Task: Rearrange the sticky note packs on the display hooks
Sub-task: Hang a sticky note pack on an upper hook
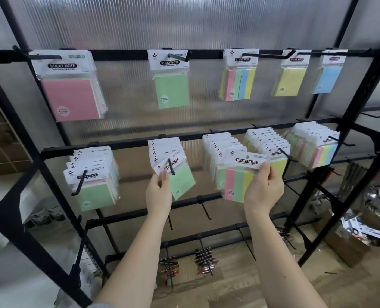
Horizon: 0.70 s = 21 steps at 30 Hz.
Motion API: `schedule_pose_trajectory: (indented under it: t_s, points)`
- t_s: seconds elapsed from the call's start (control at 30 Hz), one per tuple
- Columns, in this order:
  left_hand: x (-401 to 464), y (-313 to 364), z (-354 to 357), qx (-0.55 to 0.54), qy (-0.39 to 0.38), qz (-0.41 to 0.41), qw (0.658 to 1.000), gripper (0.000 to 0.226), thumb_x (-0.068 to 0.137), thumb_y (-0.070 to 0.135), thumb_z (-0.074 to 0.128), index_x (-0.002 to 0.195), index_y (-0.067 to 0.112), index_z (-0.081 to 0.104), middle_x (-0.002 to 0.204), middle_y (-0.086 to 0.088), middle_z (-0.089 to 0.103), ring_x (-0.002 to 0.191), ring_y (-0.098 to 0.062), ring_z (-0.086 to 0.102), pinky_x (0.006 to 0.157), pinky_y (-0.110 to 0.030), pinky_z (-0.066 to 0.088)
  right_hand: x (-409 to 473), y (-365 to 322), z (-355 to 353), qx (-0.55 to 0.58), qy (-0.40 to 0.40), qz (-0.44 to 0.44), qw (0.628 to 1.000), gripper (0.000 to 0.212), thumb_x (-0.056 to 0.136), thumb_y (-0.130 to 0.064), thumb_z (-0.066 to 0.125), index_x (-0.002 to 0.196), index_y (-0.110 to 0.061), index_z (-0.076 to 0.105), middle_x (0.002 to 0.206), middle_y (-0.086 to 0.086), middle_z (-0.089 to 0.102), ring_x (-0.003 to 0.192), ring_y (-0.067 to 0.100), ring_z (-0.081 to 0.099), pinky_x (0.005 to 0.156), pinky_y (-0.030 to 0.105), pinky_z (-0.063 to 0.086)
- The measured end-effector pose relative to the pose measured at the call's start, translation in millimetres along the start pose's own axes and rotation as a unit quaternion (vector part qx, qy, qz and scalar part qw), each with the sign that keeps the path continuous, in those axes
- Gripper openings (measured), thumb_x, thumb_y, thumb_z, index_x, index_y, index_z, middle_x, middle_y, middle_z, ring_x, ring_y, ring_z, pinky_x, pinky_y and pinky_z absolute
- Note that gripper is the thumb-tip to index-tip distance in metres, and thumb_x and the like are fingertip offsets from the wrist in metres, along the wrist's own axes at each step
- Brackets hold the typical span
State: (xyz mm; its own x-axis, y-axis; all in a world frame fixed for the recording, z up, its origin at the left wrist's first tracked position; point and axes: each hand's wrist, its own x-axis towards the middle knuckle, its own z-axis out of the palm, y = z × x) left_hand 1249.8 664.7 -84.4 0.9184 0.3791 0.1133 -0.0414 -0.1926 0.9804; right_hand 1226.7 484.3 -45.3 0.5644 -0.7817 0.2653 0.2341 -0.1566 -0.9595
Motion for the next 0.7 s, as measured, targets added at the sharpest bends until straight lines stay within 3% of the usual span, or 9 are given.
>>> schedule_pose_trajectory:
  t_s: [0.1,0.2,0.37,0.5,0.63,0.7]
  points:
    - [0.3,-1.8,-0.3,0.006,-0.008,0.004,1.000,0.022,0.101,0.032,0.037,0.102,0.021,0.056,0.100,0.003,0.063,0.090,-0.012,0.058,0.061,-0.020,0.043,-1.2,-6.8,-0.2,0.018,-0.009,-0.008,1.000,0.046,0.098,-0.028,0.041,0.053,-0.023,0.035,0.055,-0.007,0.039,0.054,0.009,0.035,0.055,0.026,0.030]
    - [0.8,-0.7,-4.3,0.005,0.019,0.020,1.000,0.029,0.101,0.030,0.036,0.091,0.012,0.056,0.082,0.003,0.060,0.076,-0.014,0.053,0.059,-0.027,0.039,-5.8,-12.5,0.0,0.032,-0.022,-0.018,0.999,0.044,0.099,-0.031,0.040,0.057,-0.017,0.039,0.062,0.000,0.046,0.062,0.017,0.042,0.061,0.031,0.034]
    - [-2.1,4.6,-16.3,0.032,0.039,0.046,0.998,0.035,0.102,0.027,0.035,0.075,0.013,0.051,0.066,0.007,0.052,0.059,-0.006,0.043,0.051,-0.021,0.029,-19.1,-25.4,-6.3,0.069,-0.012,-0.031,0.997,0.043,0.099,-0.027,0.042,0.058,-0.012,0.043,0.058,-0.005,0.044,0.061,0.018,0.041,0.060,0.033,0.033]
    - [-10.1,9.4,-27.1,0.066,0.020,0.082,0.994,0.038,0.101,0.027,0.034,0.065,0.016,0.040,0.062,0.004,0.049,0.055,-0.009,0.041,0.050,-0.026,0.028,-27.8,-35.4,-20.0,0.084,0.019,-0.049,0.995,0.046,0.098,-0.023,0.044,0.053,-0.022,0.034,0.045,-0.015,0.036,0.051,0.005,0.030,0.054,0.028,0.025]
    - [-18.7,14.5,-37.4,0.085,-0.004,0.128,0.988,0.037,0.101,0.027,0.035,0.066,0.015,0.043,0.061,0.005,0.050,0.052,-0.003,0.043,0.046,-0.016,0.028,-36.8,-43.9,-33.1,0.088,0.034,-0.059,0.994,0.048,0.098,-0.023,0.044,0.053,-0.020,0.029,0.049,-0.012,0.027,0.051,0.009,0.025,0.053,0.027,0.023]
    - [-20.7,18.3,-42.2,0.091,-0.016,0.148,0.985,0.037,0.100,0.028,0.035,0.069,0.012,0.044,0.062,0.004,0.051,0.053,-0.006,0.040,0.050,-0.024,0.029,-37.4,-47.4,-38.7,0.087,0.026,-0.063,0.994,0.048,0.099,-0.024,0.044,0.055,-0.018,0.029,0.047,-0.013,0.027,0.047,0.004,0.025,0.048,0.020,0.023]
